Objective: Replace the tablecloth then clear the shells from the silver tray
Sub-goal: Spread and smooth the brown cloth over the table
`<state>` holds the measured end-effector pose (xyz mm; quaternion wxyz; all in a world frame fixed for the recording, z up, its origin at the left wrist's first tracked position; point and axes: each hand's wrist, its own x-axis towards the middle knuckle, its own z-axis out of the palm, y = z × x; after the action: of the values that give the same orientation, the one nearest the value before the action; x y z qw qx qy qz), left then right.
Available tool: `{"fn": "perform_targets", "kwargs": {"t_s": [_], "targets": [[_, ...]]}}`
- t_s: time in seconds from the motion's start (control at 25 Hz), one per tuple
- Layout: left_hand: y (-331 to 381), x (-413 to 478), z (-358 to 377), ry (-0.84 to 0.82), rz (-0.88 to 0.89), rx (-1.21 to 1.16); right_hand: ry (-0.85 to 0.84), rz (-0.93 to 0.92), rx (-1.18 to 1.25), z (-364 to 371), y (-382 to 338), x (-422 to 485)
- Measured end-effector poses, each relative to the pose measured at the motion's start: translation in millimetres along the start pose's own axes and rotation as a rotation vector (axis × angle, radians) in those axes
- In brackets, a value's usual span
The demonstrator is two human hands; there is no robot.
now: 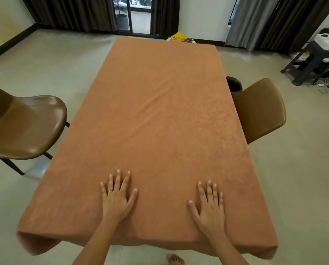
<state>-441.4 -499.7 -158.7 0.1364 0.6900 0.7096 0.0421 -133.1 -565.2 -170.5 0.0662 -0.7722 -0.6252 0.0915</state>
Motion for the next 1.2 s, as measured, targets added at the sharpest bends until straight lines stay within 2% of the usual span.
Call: {"fn": "perform_targets", "kwargs": {"t_s": [0.28, 0.56, 0.72, 0.84, 0.96, 1.08, 1.2], "targets": [[-7, -12, 6, 0.034, -0.029, 0.024, -0.010, 0.013, -0.007, 2, 2, -13], [-13, -28, 2, 0.048, -0.040, -0.050, 0.045, -0.068, -0.003, 3, -4, -15], [-2, -22, 2, 0.038, 0.113, 0.024, -0.009, -0.368, 0.087, 11, -87, -2], [-20, -25, 4, 0.049, 0.040, 0.022, -0.067, -0.529, 0.078, 30, -145, -6], [-65, -37, -4, 0.075, -0.059, 0.011, -0.056, -0.473, 0.020, 40, -153, -17], [-114, -42, -20, 0.090, -0.106, -0.019, 0.038, -0.359, 0.019, 41, -168, -22], [-166, -39, -32, 0.056, -0.038, -0.030, 0.010, -0.293, 0.093, 56, -251, -18]]}}
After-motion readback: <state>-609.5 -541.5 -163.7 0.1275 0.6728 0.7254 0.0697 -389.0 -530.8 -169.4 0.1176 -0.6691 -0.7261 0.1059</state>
